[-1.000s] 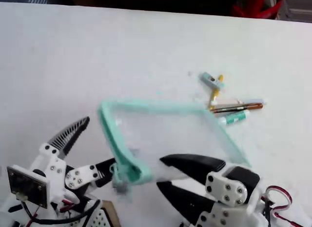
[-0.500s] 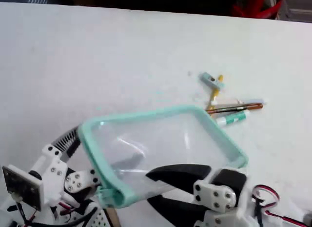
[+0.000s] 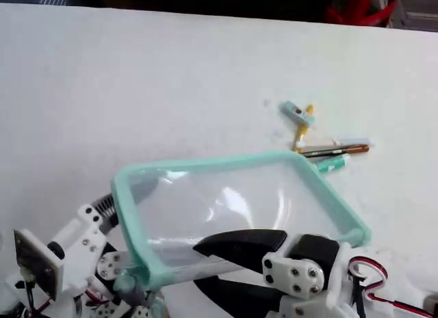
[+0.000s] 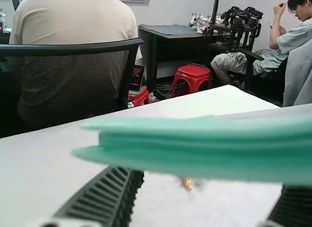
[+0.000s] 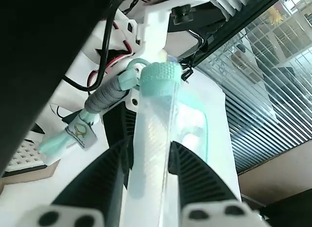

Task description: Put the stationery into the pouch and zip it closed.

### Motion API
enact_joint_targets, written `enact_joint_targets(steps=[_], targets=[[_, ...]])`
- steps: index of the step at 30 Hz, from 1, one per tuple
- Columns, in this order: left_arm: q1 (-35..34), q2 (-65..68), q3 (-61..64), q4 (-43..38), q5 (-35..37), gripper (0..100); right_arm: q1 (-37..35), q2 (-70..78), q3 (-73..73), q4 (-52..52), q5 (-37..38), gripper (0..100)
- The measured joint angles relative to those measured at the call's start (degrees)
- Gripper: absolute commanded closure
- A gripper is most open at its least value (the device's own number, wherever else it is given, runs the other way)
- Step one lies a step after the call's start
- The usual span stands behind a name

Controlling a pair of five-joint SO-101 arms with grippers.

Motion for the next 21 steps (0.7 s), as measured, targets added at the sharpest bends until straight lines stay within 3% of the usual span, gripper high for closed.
enact_joint_targets(steps=[13, 21], targets=[[-0.18, 0.0, -0.79, 0.0, 0.97, 58, 0.35, 1.14, 0.79, -0.18, -0.97, 98.0], [-8.0, -0.09, 2.2, 0.0, -1.49, 58, 1.23, 1.93, -3.69, -0.09, -2.9, 98.0]])
